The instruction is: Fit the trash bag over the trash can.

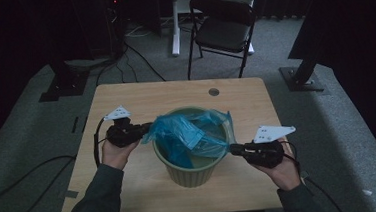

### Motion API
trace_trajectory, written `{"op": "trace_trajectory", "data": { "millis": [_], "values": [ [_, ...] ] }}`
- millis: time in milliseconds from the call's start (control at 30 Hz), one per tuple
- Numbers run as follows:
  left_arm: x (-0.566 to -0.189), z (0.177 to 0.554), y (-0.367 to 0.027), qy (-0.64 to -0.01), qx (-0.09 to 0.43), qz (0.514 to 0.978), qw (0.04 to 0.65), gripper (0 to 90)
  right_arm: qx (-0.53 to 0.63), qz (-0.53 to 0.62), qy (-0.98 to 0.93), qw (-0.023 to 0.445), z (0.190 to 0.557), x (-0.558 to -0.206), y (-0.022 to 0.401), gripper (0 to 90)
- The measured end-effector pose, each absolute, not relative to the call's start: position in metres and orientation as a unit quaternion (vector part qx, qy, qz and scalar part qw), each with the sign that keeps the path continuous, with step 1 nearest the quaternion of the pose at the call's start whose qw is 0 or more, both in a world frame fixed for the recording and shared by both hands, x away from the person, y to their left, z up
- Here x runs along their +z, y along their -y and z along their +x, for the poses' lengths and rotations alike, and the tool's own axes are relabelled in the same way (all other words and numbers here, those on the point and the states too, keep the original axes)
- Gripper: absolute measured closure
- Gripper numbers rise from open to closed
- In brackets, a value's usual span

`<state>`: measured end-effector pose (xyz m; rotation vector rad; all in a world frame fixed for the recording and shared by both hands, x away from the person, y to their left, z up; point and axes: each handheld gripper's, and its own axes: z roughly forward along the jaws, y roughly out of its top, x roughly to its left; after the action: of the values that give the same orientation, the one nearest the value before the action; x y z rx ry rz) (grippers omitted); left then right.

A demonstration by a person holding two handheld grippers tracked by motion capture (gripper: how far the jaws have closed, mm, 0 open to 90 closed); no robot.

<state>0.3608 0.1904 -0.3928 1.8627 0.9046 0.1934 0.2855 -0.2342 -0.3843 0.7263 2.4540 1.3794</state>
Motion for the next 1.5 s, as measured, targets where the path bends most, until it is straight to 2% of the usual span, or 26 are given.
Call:
{"op": "trace_trajectory", "data": {
  "millis": [100,267,667,1500],
  "values": [
    [-0.392,0.361,-0.191,-0.374,0.082,0.772,0.508,85.8,0.48,0.252,-0.831,0.125,0.285,-0.378,0.239,74.9],
    [-0.39,0.36,-0.192,-0.373,0.085,0.771,0.509,85.3,0.495,0.26,-0.817,0.137,0.288,-0.366,0.243,71.0],
    [-0.39,0.361,-0.191,-0.371,0.088,0.773,0.507,84.5,0.523,0.267,-0.795,0.152,0.298,-0.346,0.241,67.6],
    [-0.39,0.363,-0.191,-0.37,0.087,0.771,0.51,83.4,0.489,0.277,-0.812,0.155,0.361,-0.353,0.205,63.1]
  ]
}}
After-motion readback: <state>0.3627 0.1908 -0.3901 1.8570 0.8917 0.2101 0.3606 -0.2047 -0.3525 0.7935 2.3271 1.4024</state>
